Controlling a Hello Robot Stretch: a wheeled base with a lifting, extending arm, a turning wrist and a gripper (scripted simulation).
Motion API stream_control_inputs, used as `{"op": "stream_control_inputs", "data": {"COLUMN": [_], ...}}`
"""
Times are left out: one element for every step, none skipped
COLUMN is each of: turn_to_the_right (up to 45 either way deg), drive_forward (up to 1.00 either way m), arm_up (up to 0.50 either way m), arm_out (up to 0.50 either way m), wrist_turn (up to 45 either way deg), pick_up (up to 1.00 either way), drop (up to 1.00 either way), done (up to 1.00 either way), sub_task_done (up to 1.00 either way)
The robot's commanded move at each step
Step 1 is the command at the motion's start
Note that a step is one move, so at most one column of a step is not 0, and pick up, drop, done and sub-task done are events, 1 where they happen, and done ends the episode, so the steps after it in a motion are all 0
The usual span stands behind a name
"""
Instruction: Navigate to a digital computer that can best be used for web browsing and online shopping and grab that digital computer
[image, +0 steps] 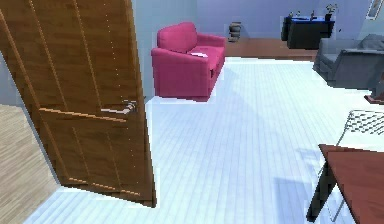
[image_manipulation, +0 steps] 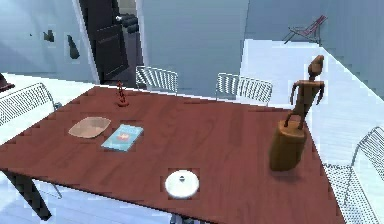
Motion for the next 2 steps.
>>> {"op": "stream_control_inputs", "data": {"turn_to_the_right": [0.0, 0.0], "drive_forward": [0.0, 0.0], "arm_up": [0.0, -0.3], "arm_out": [0.0, 0.0], "wrist_turn": [18.0, 0.0], "pick_up": [0.0, 0.0], "drop": [0.0, 0.0], "done": [0.0, 0.0], "sub_task_done": [0.0, 0.0]}}
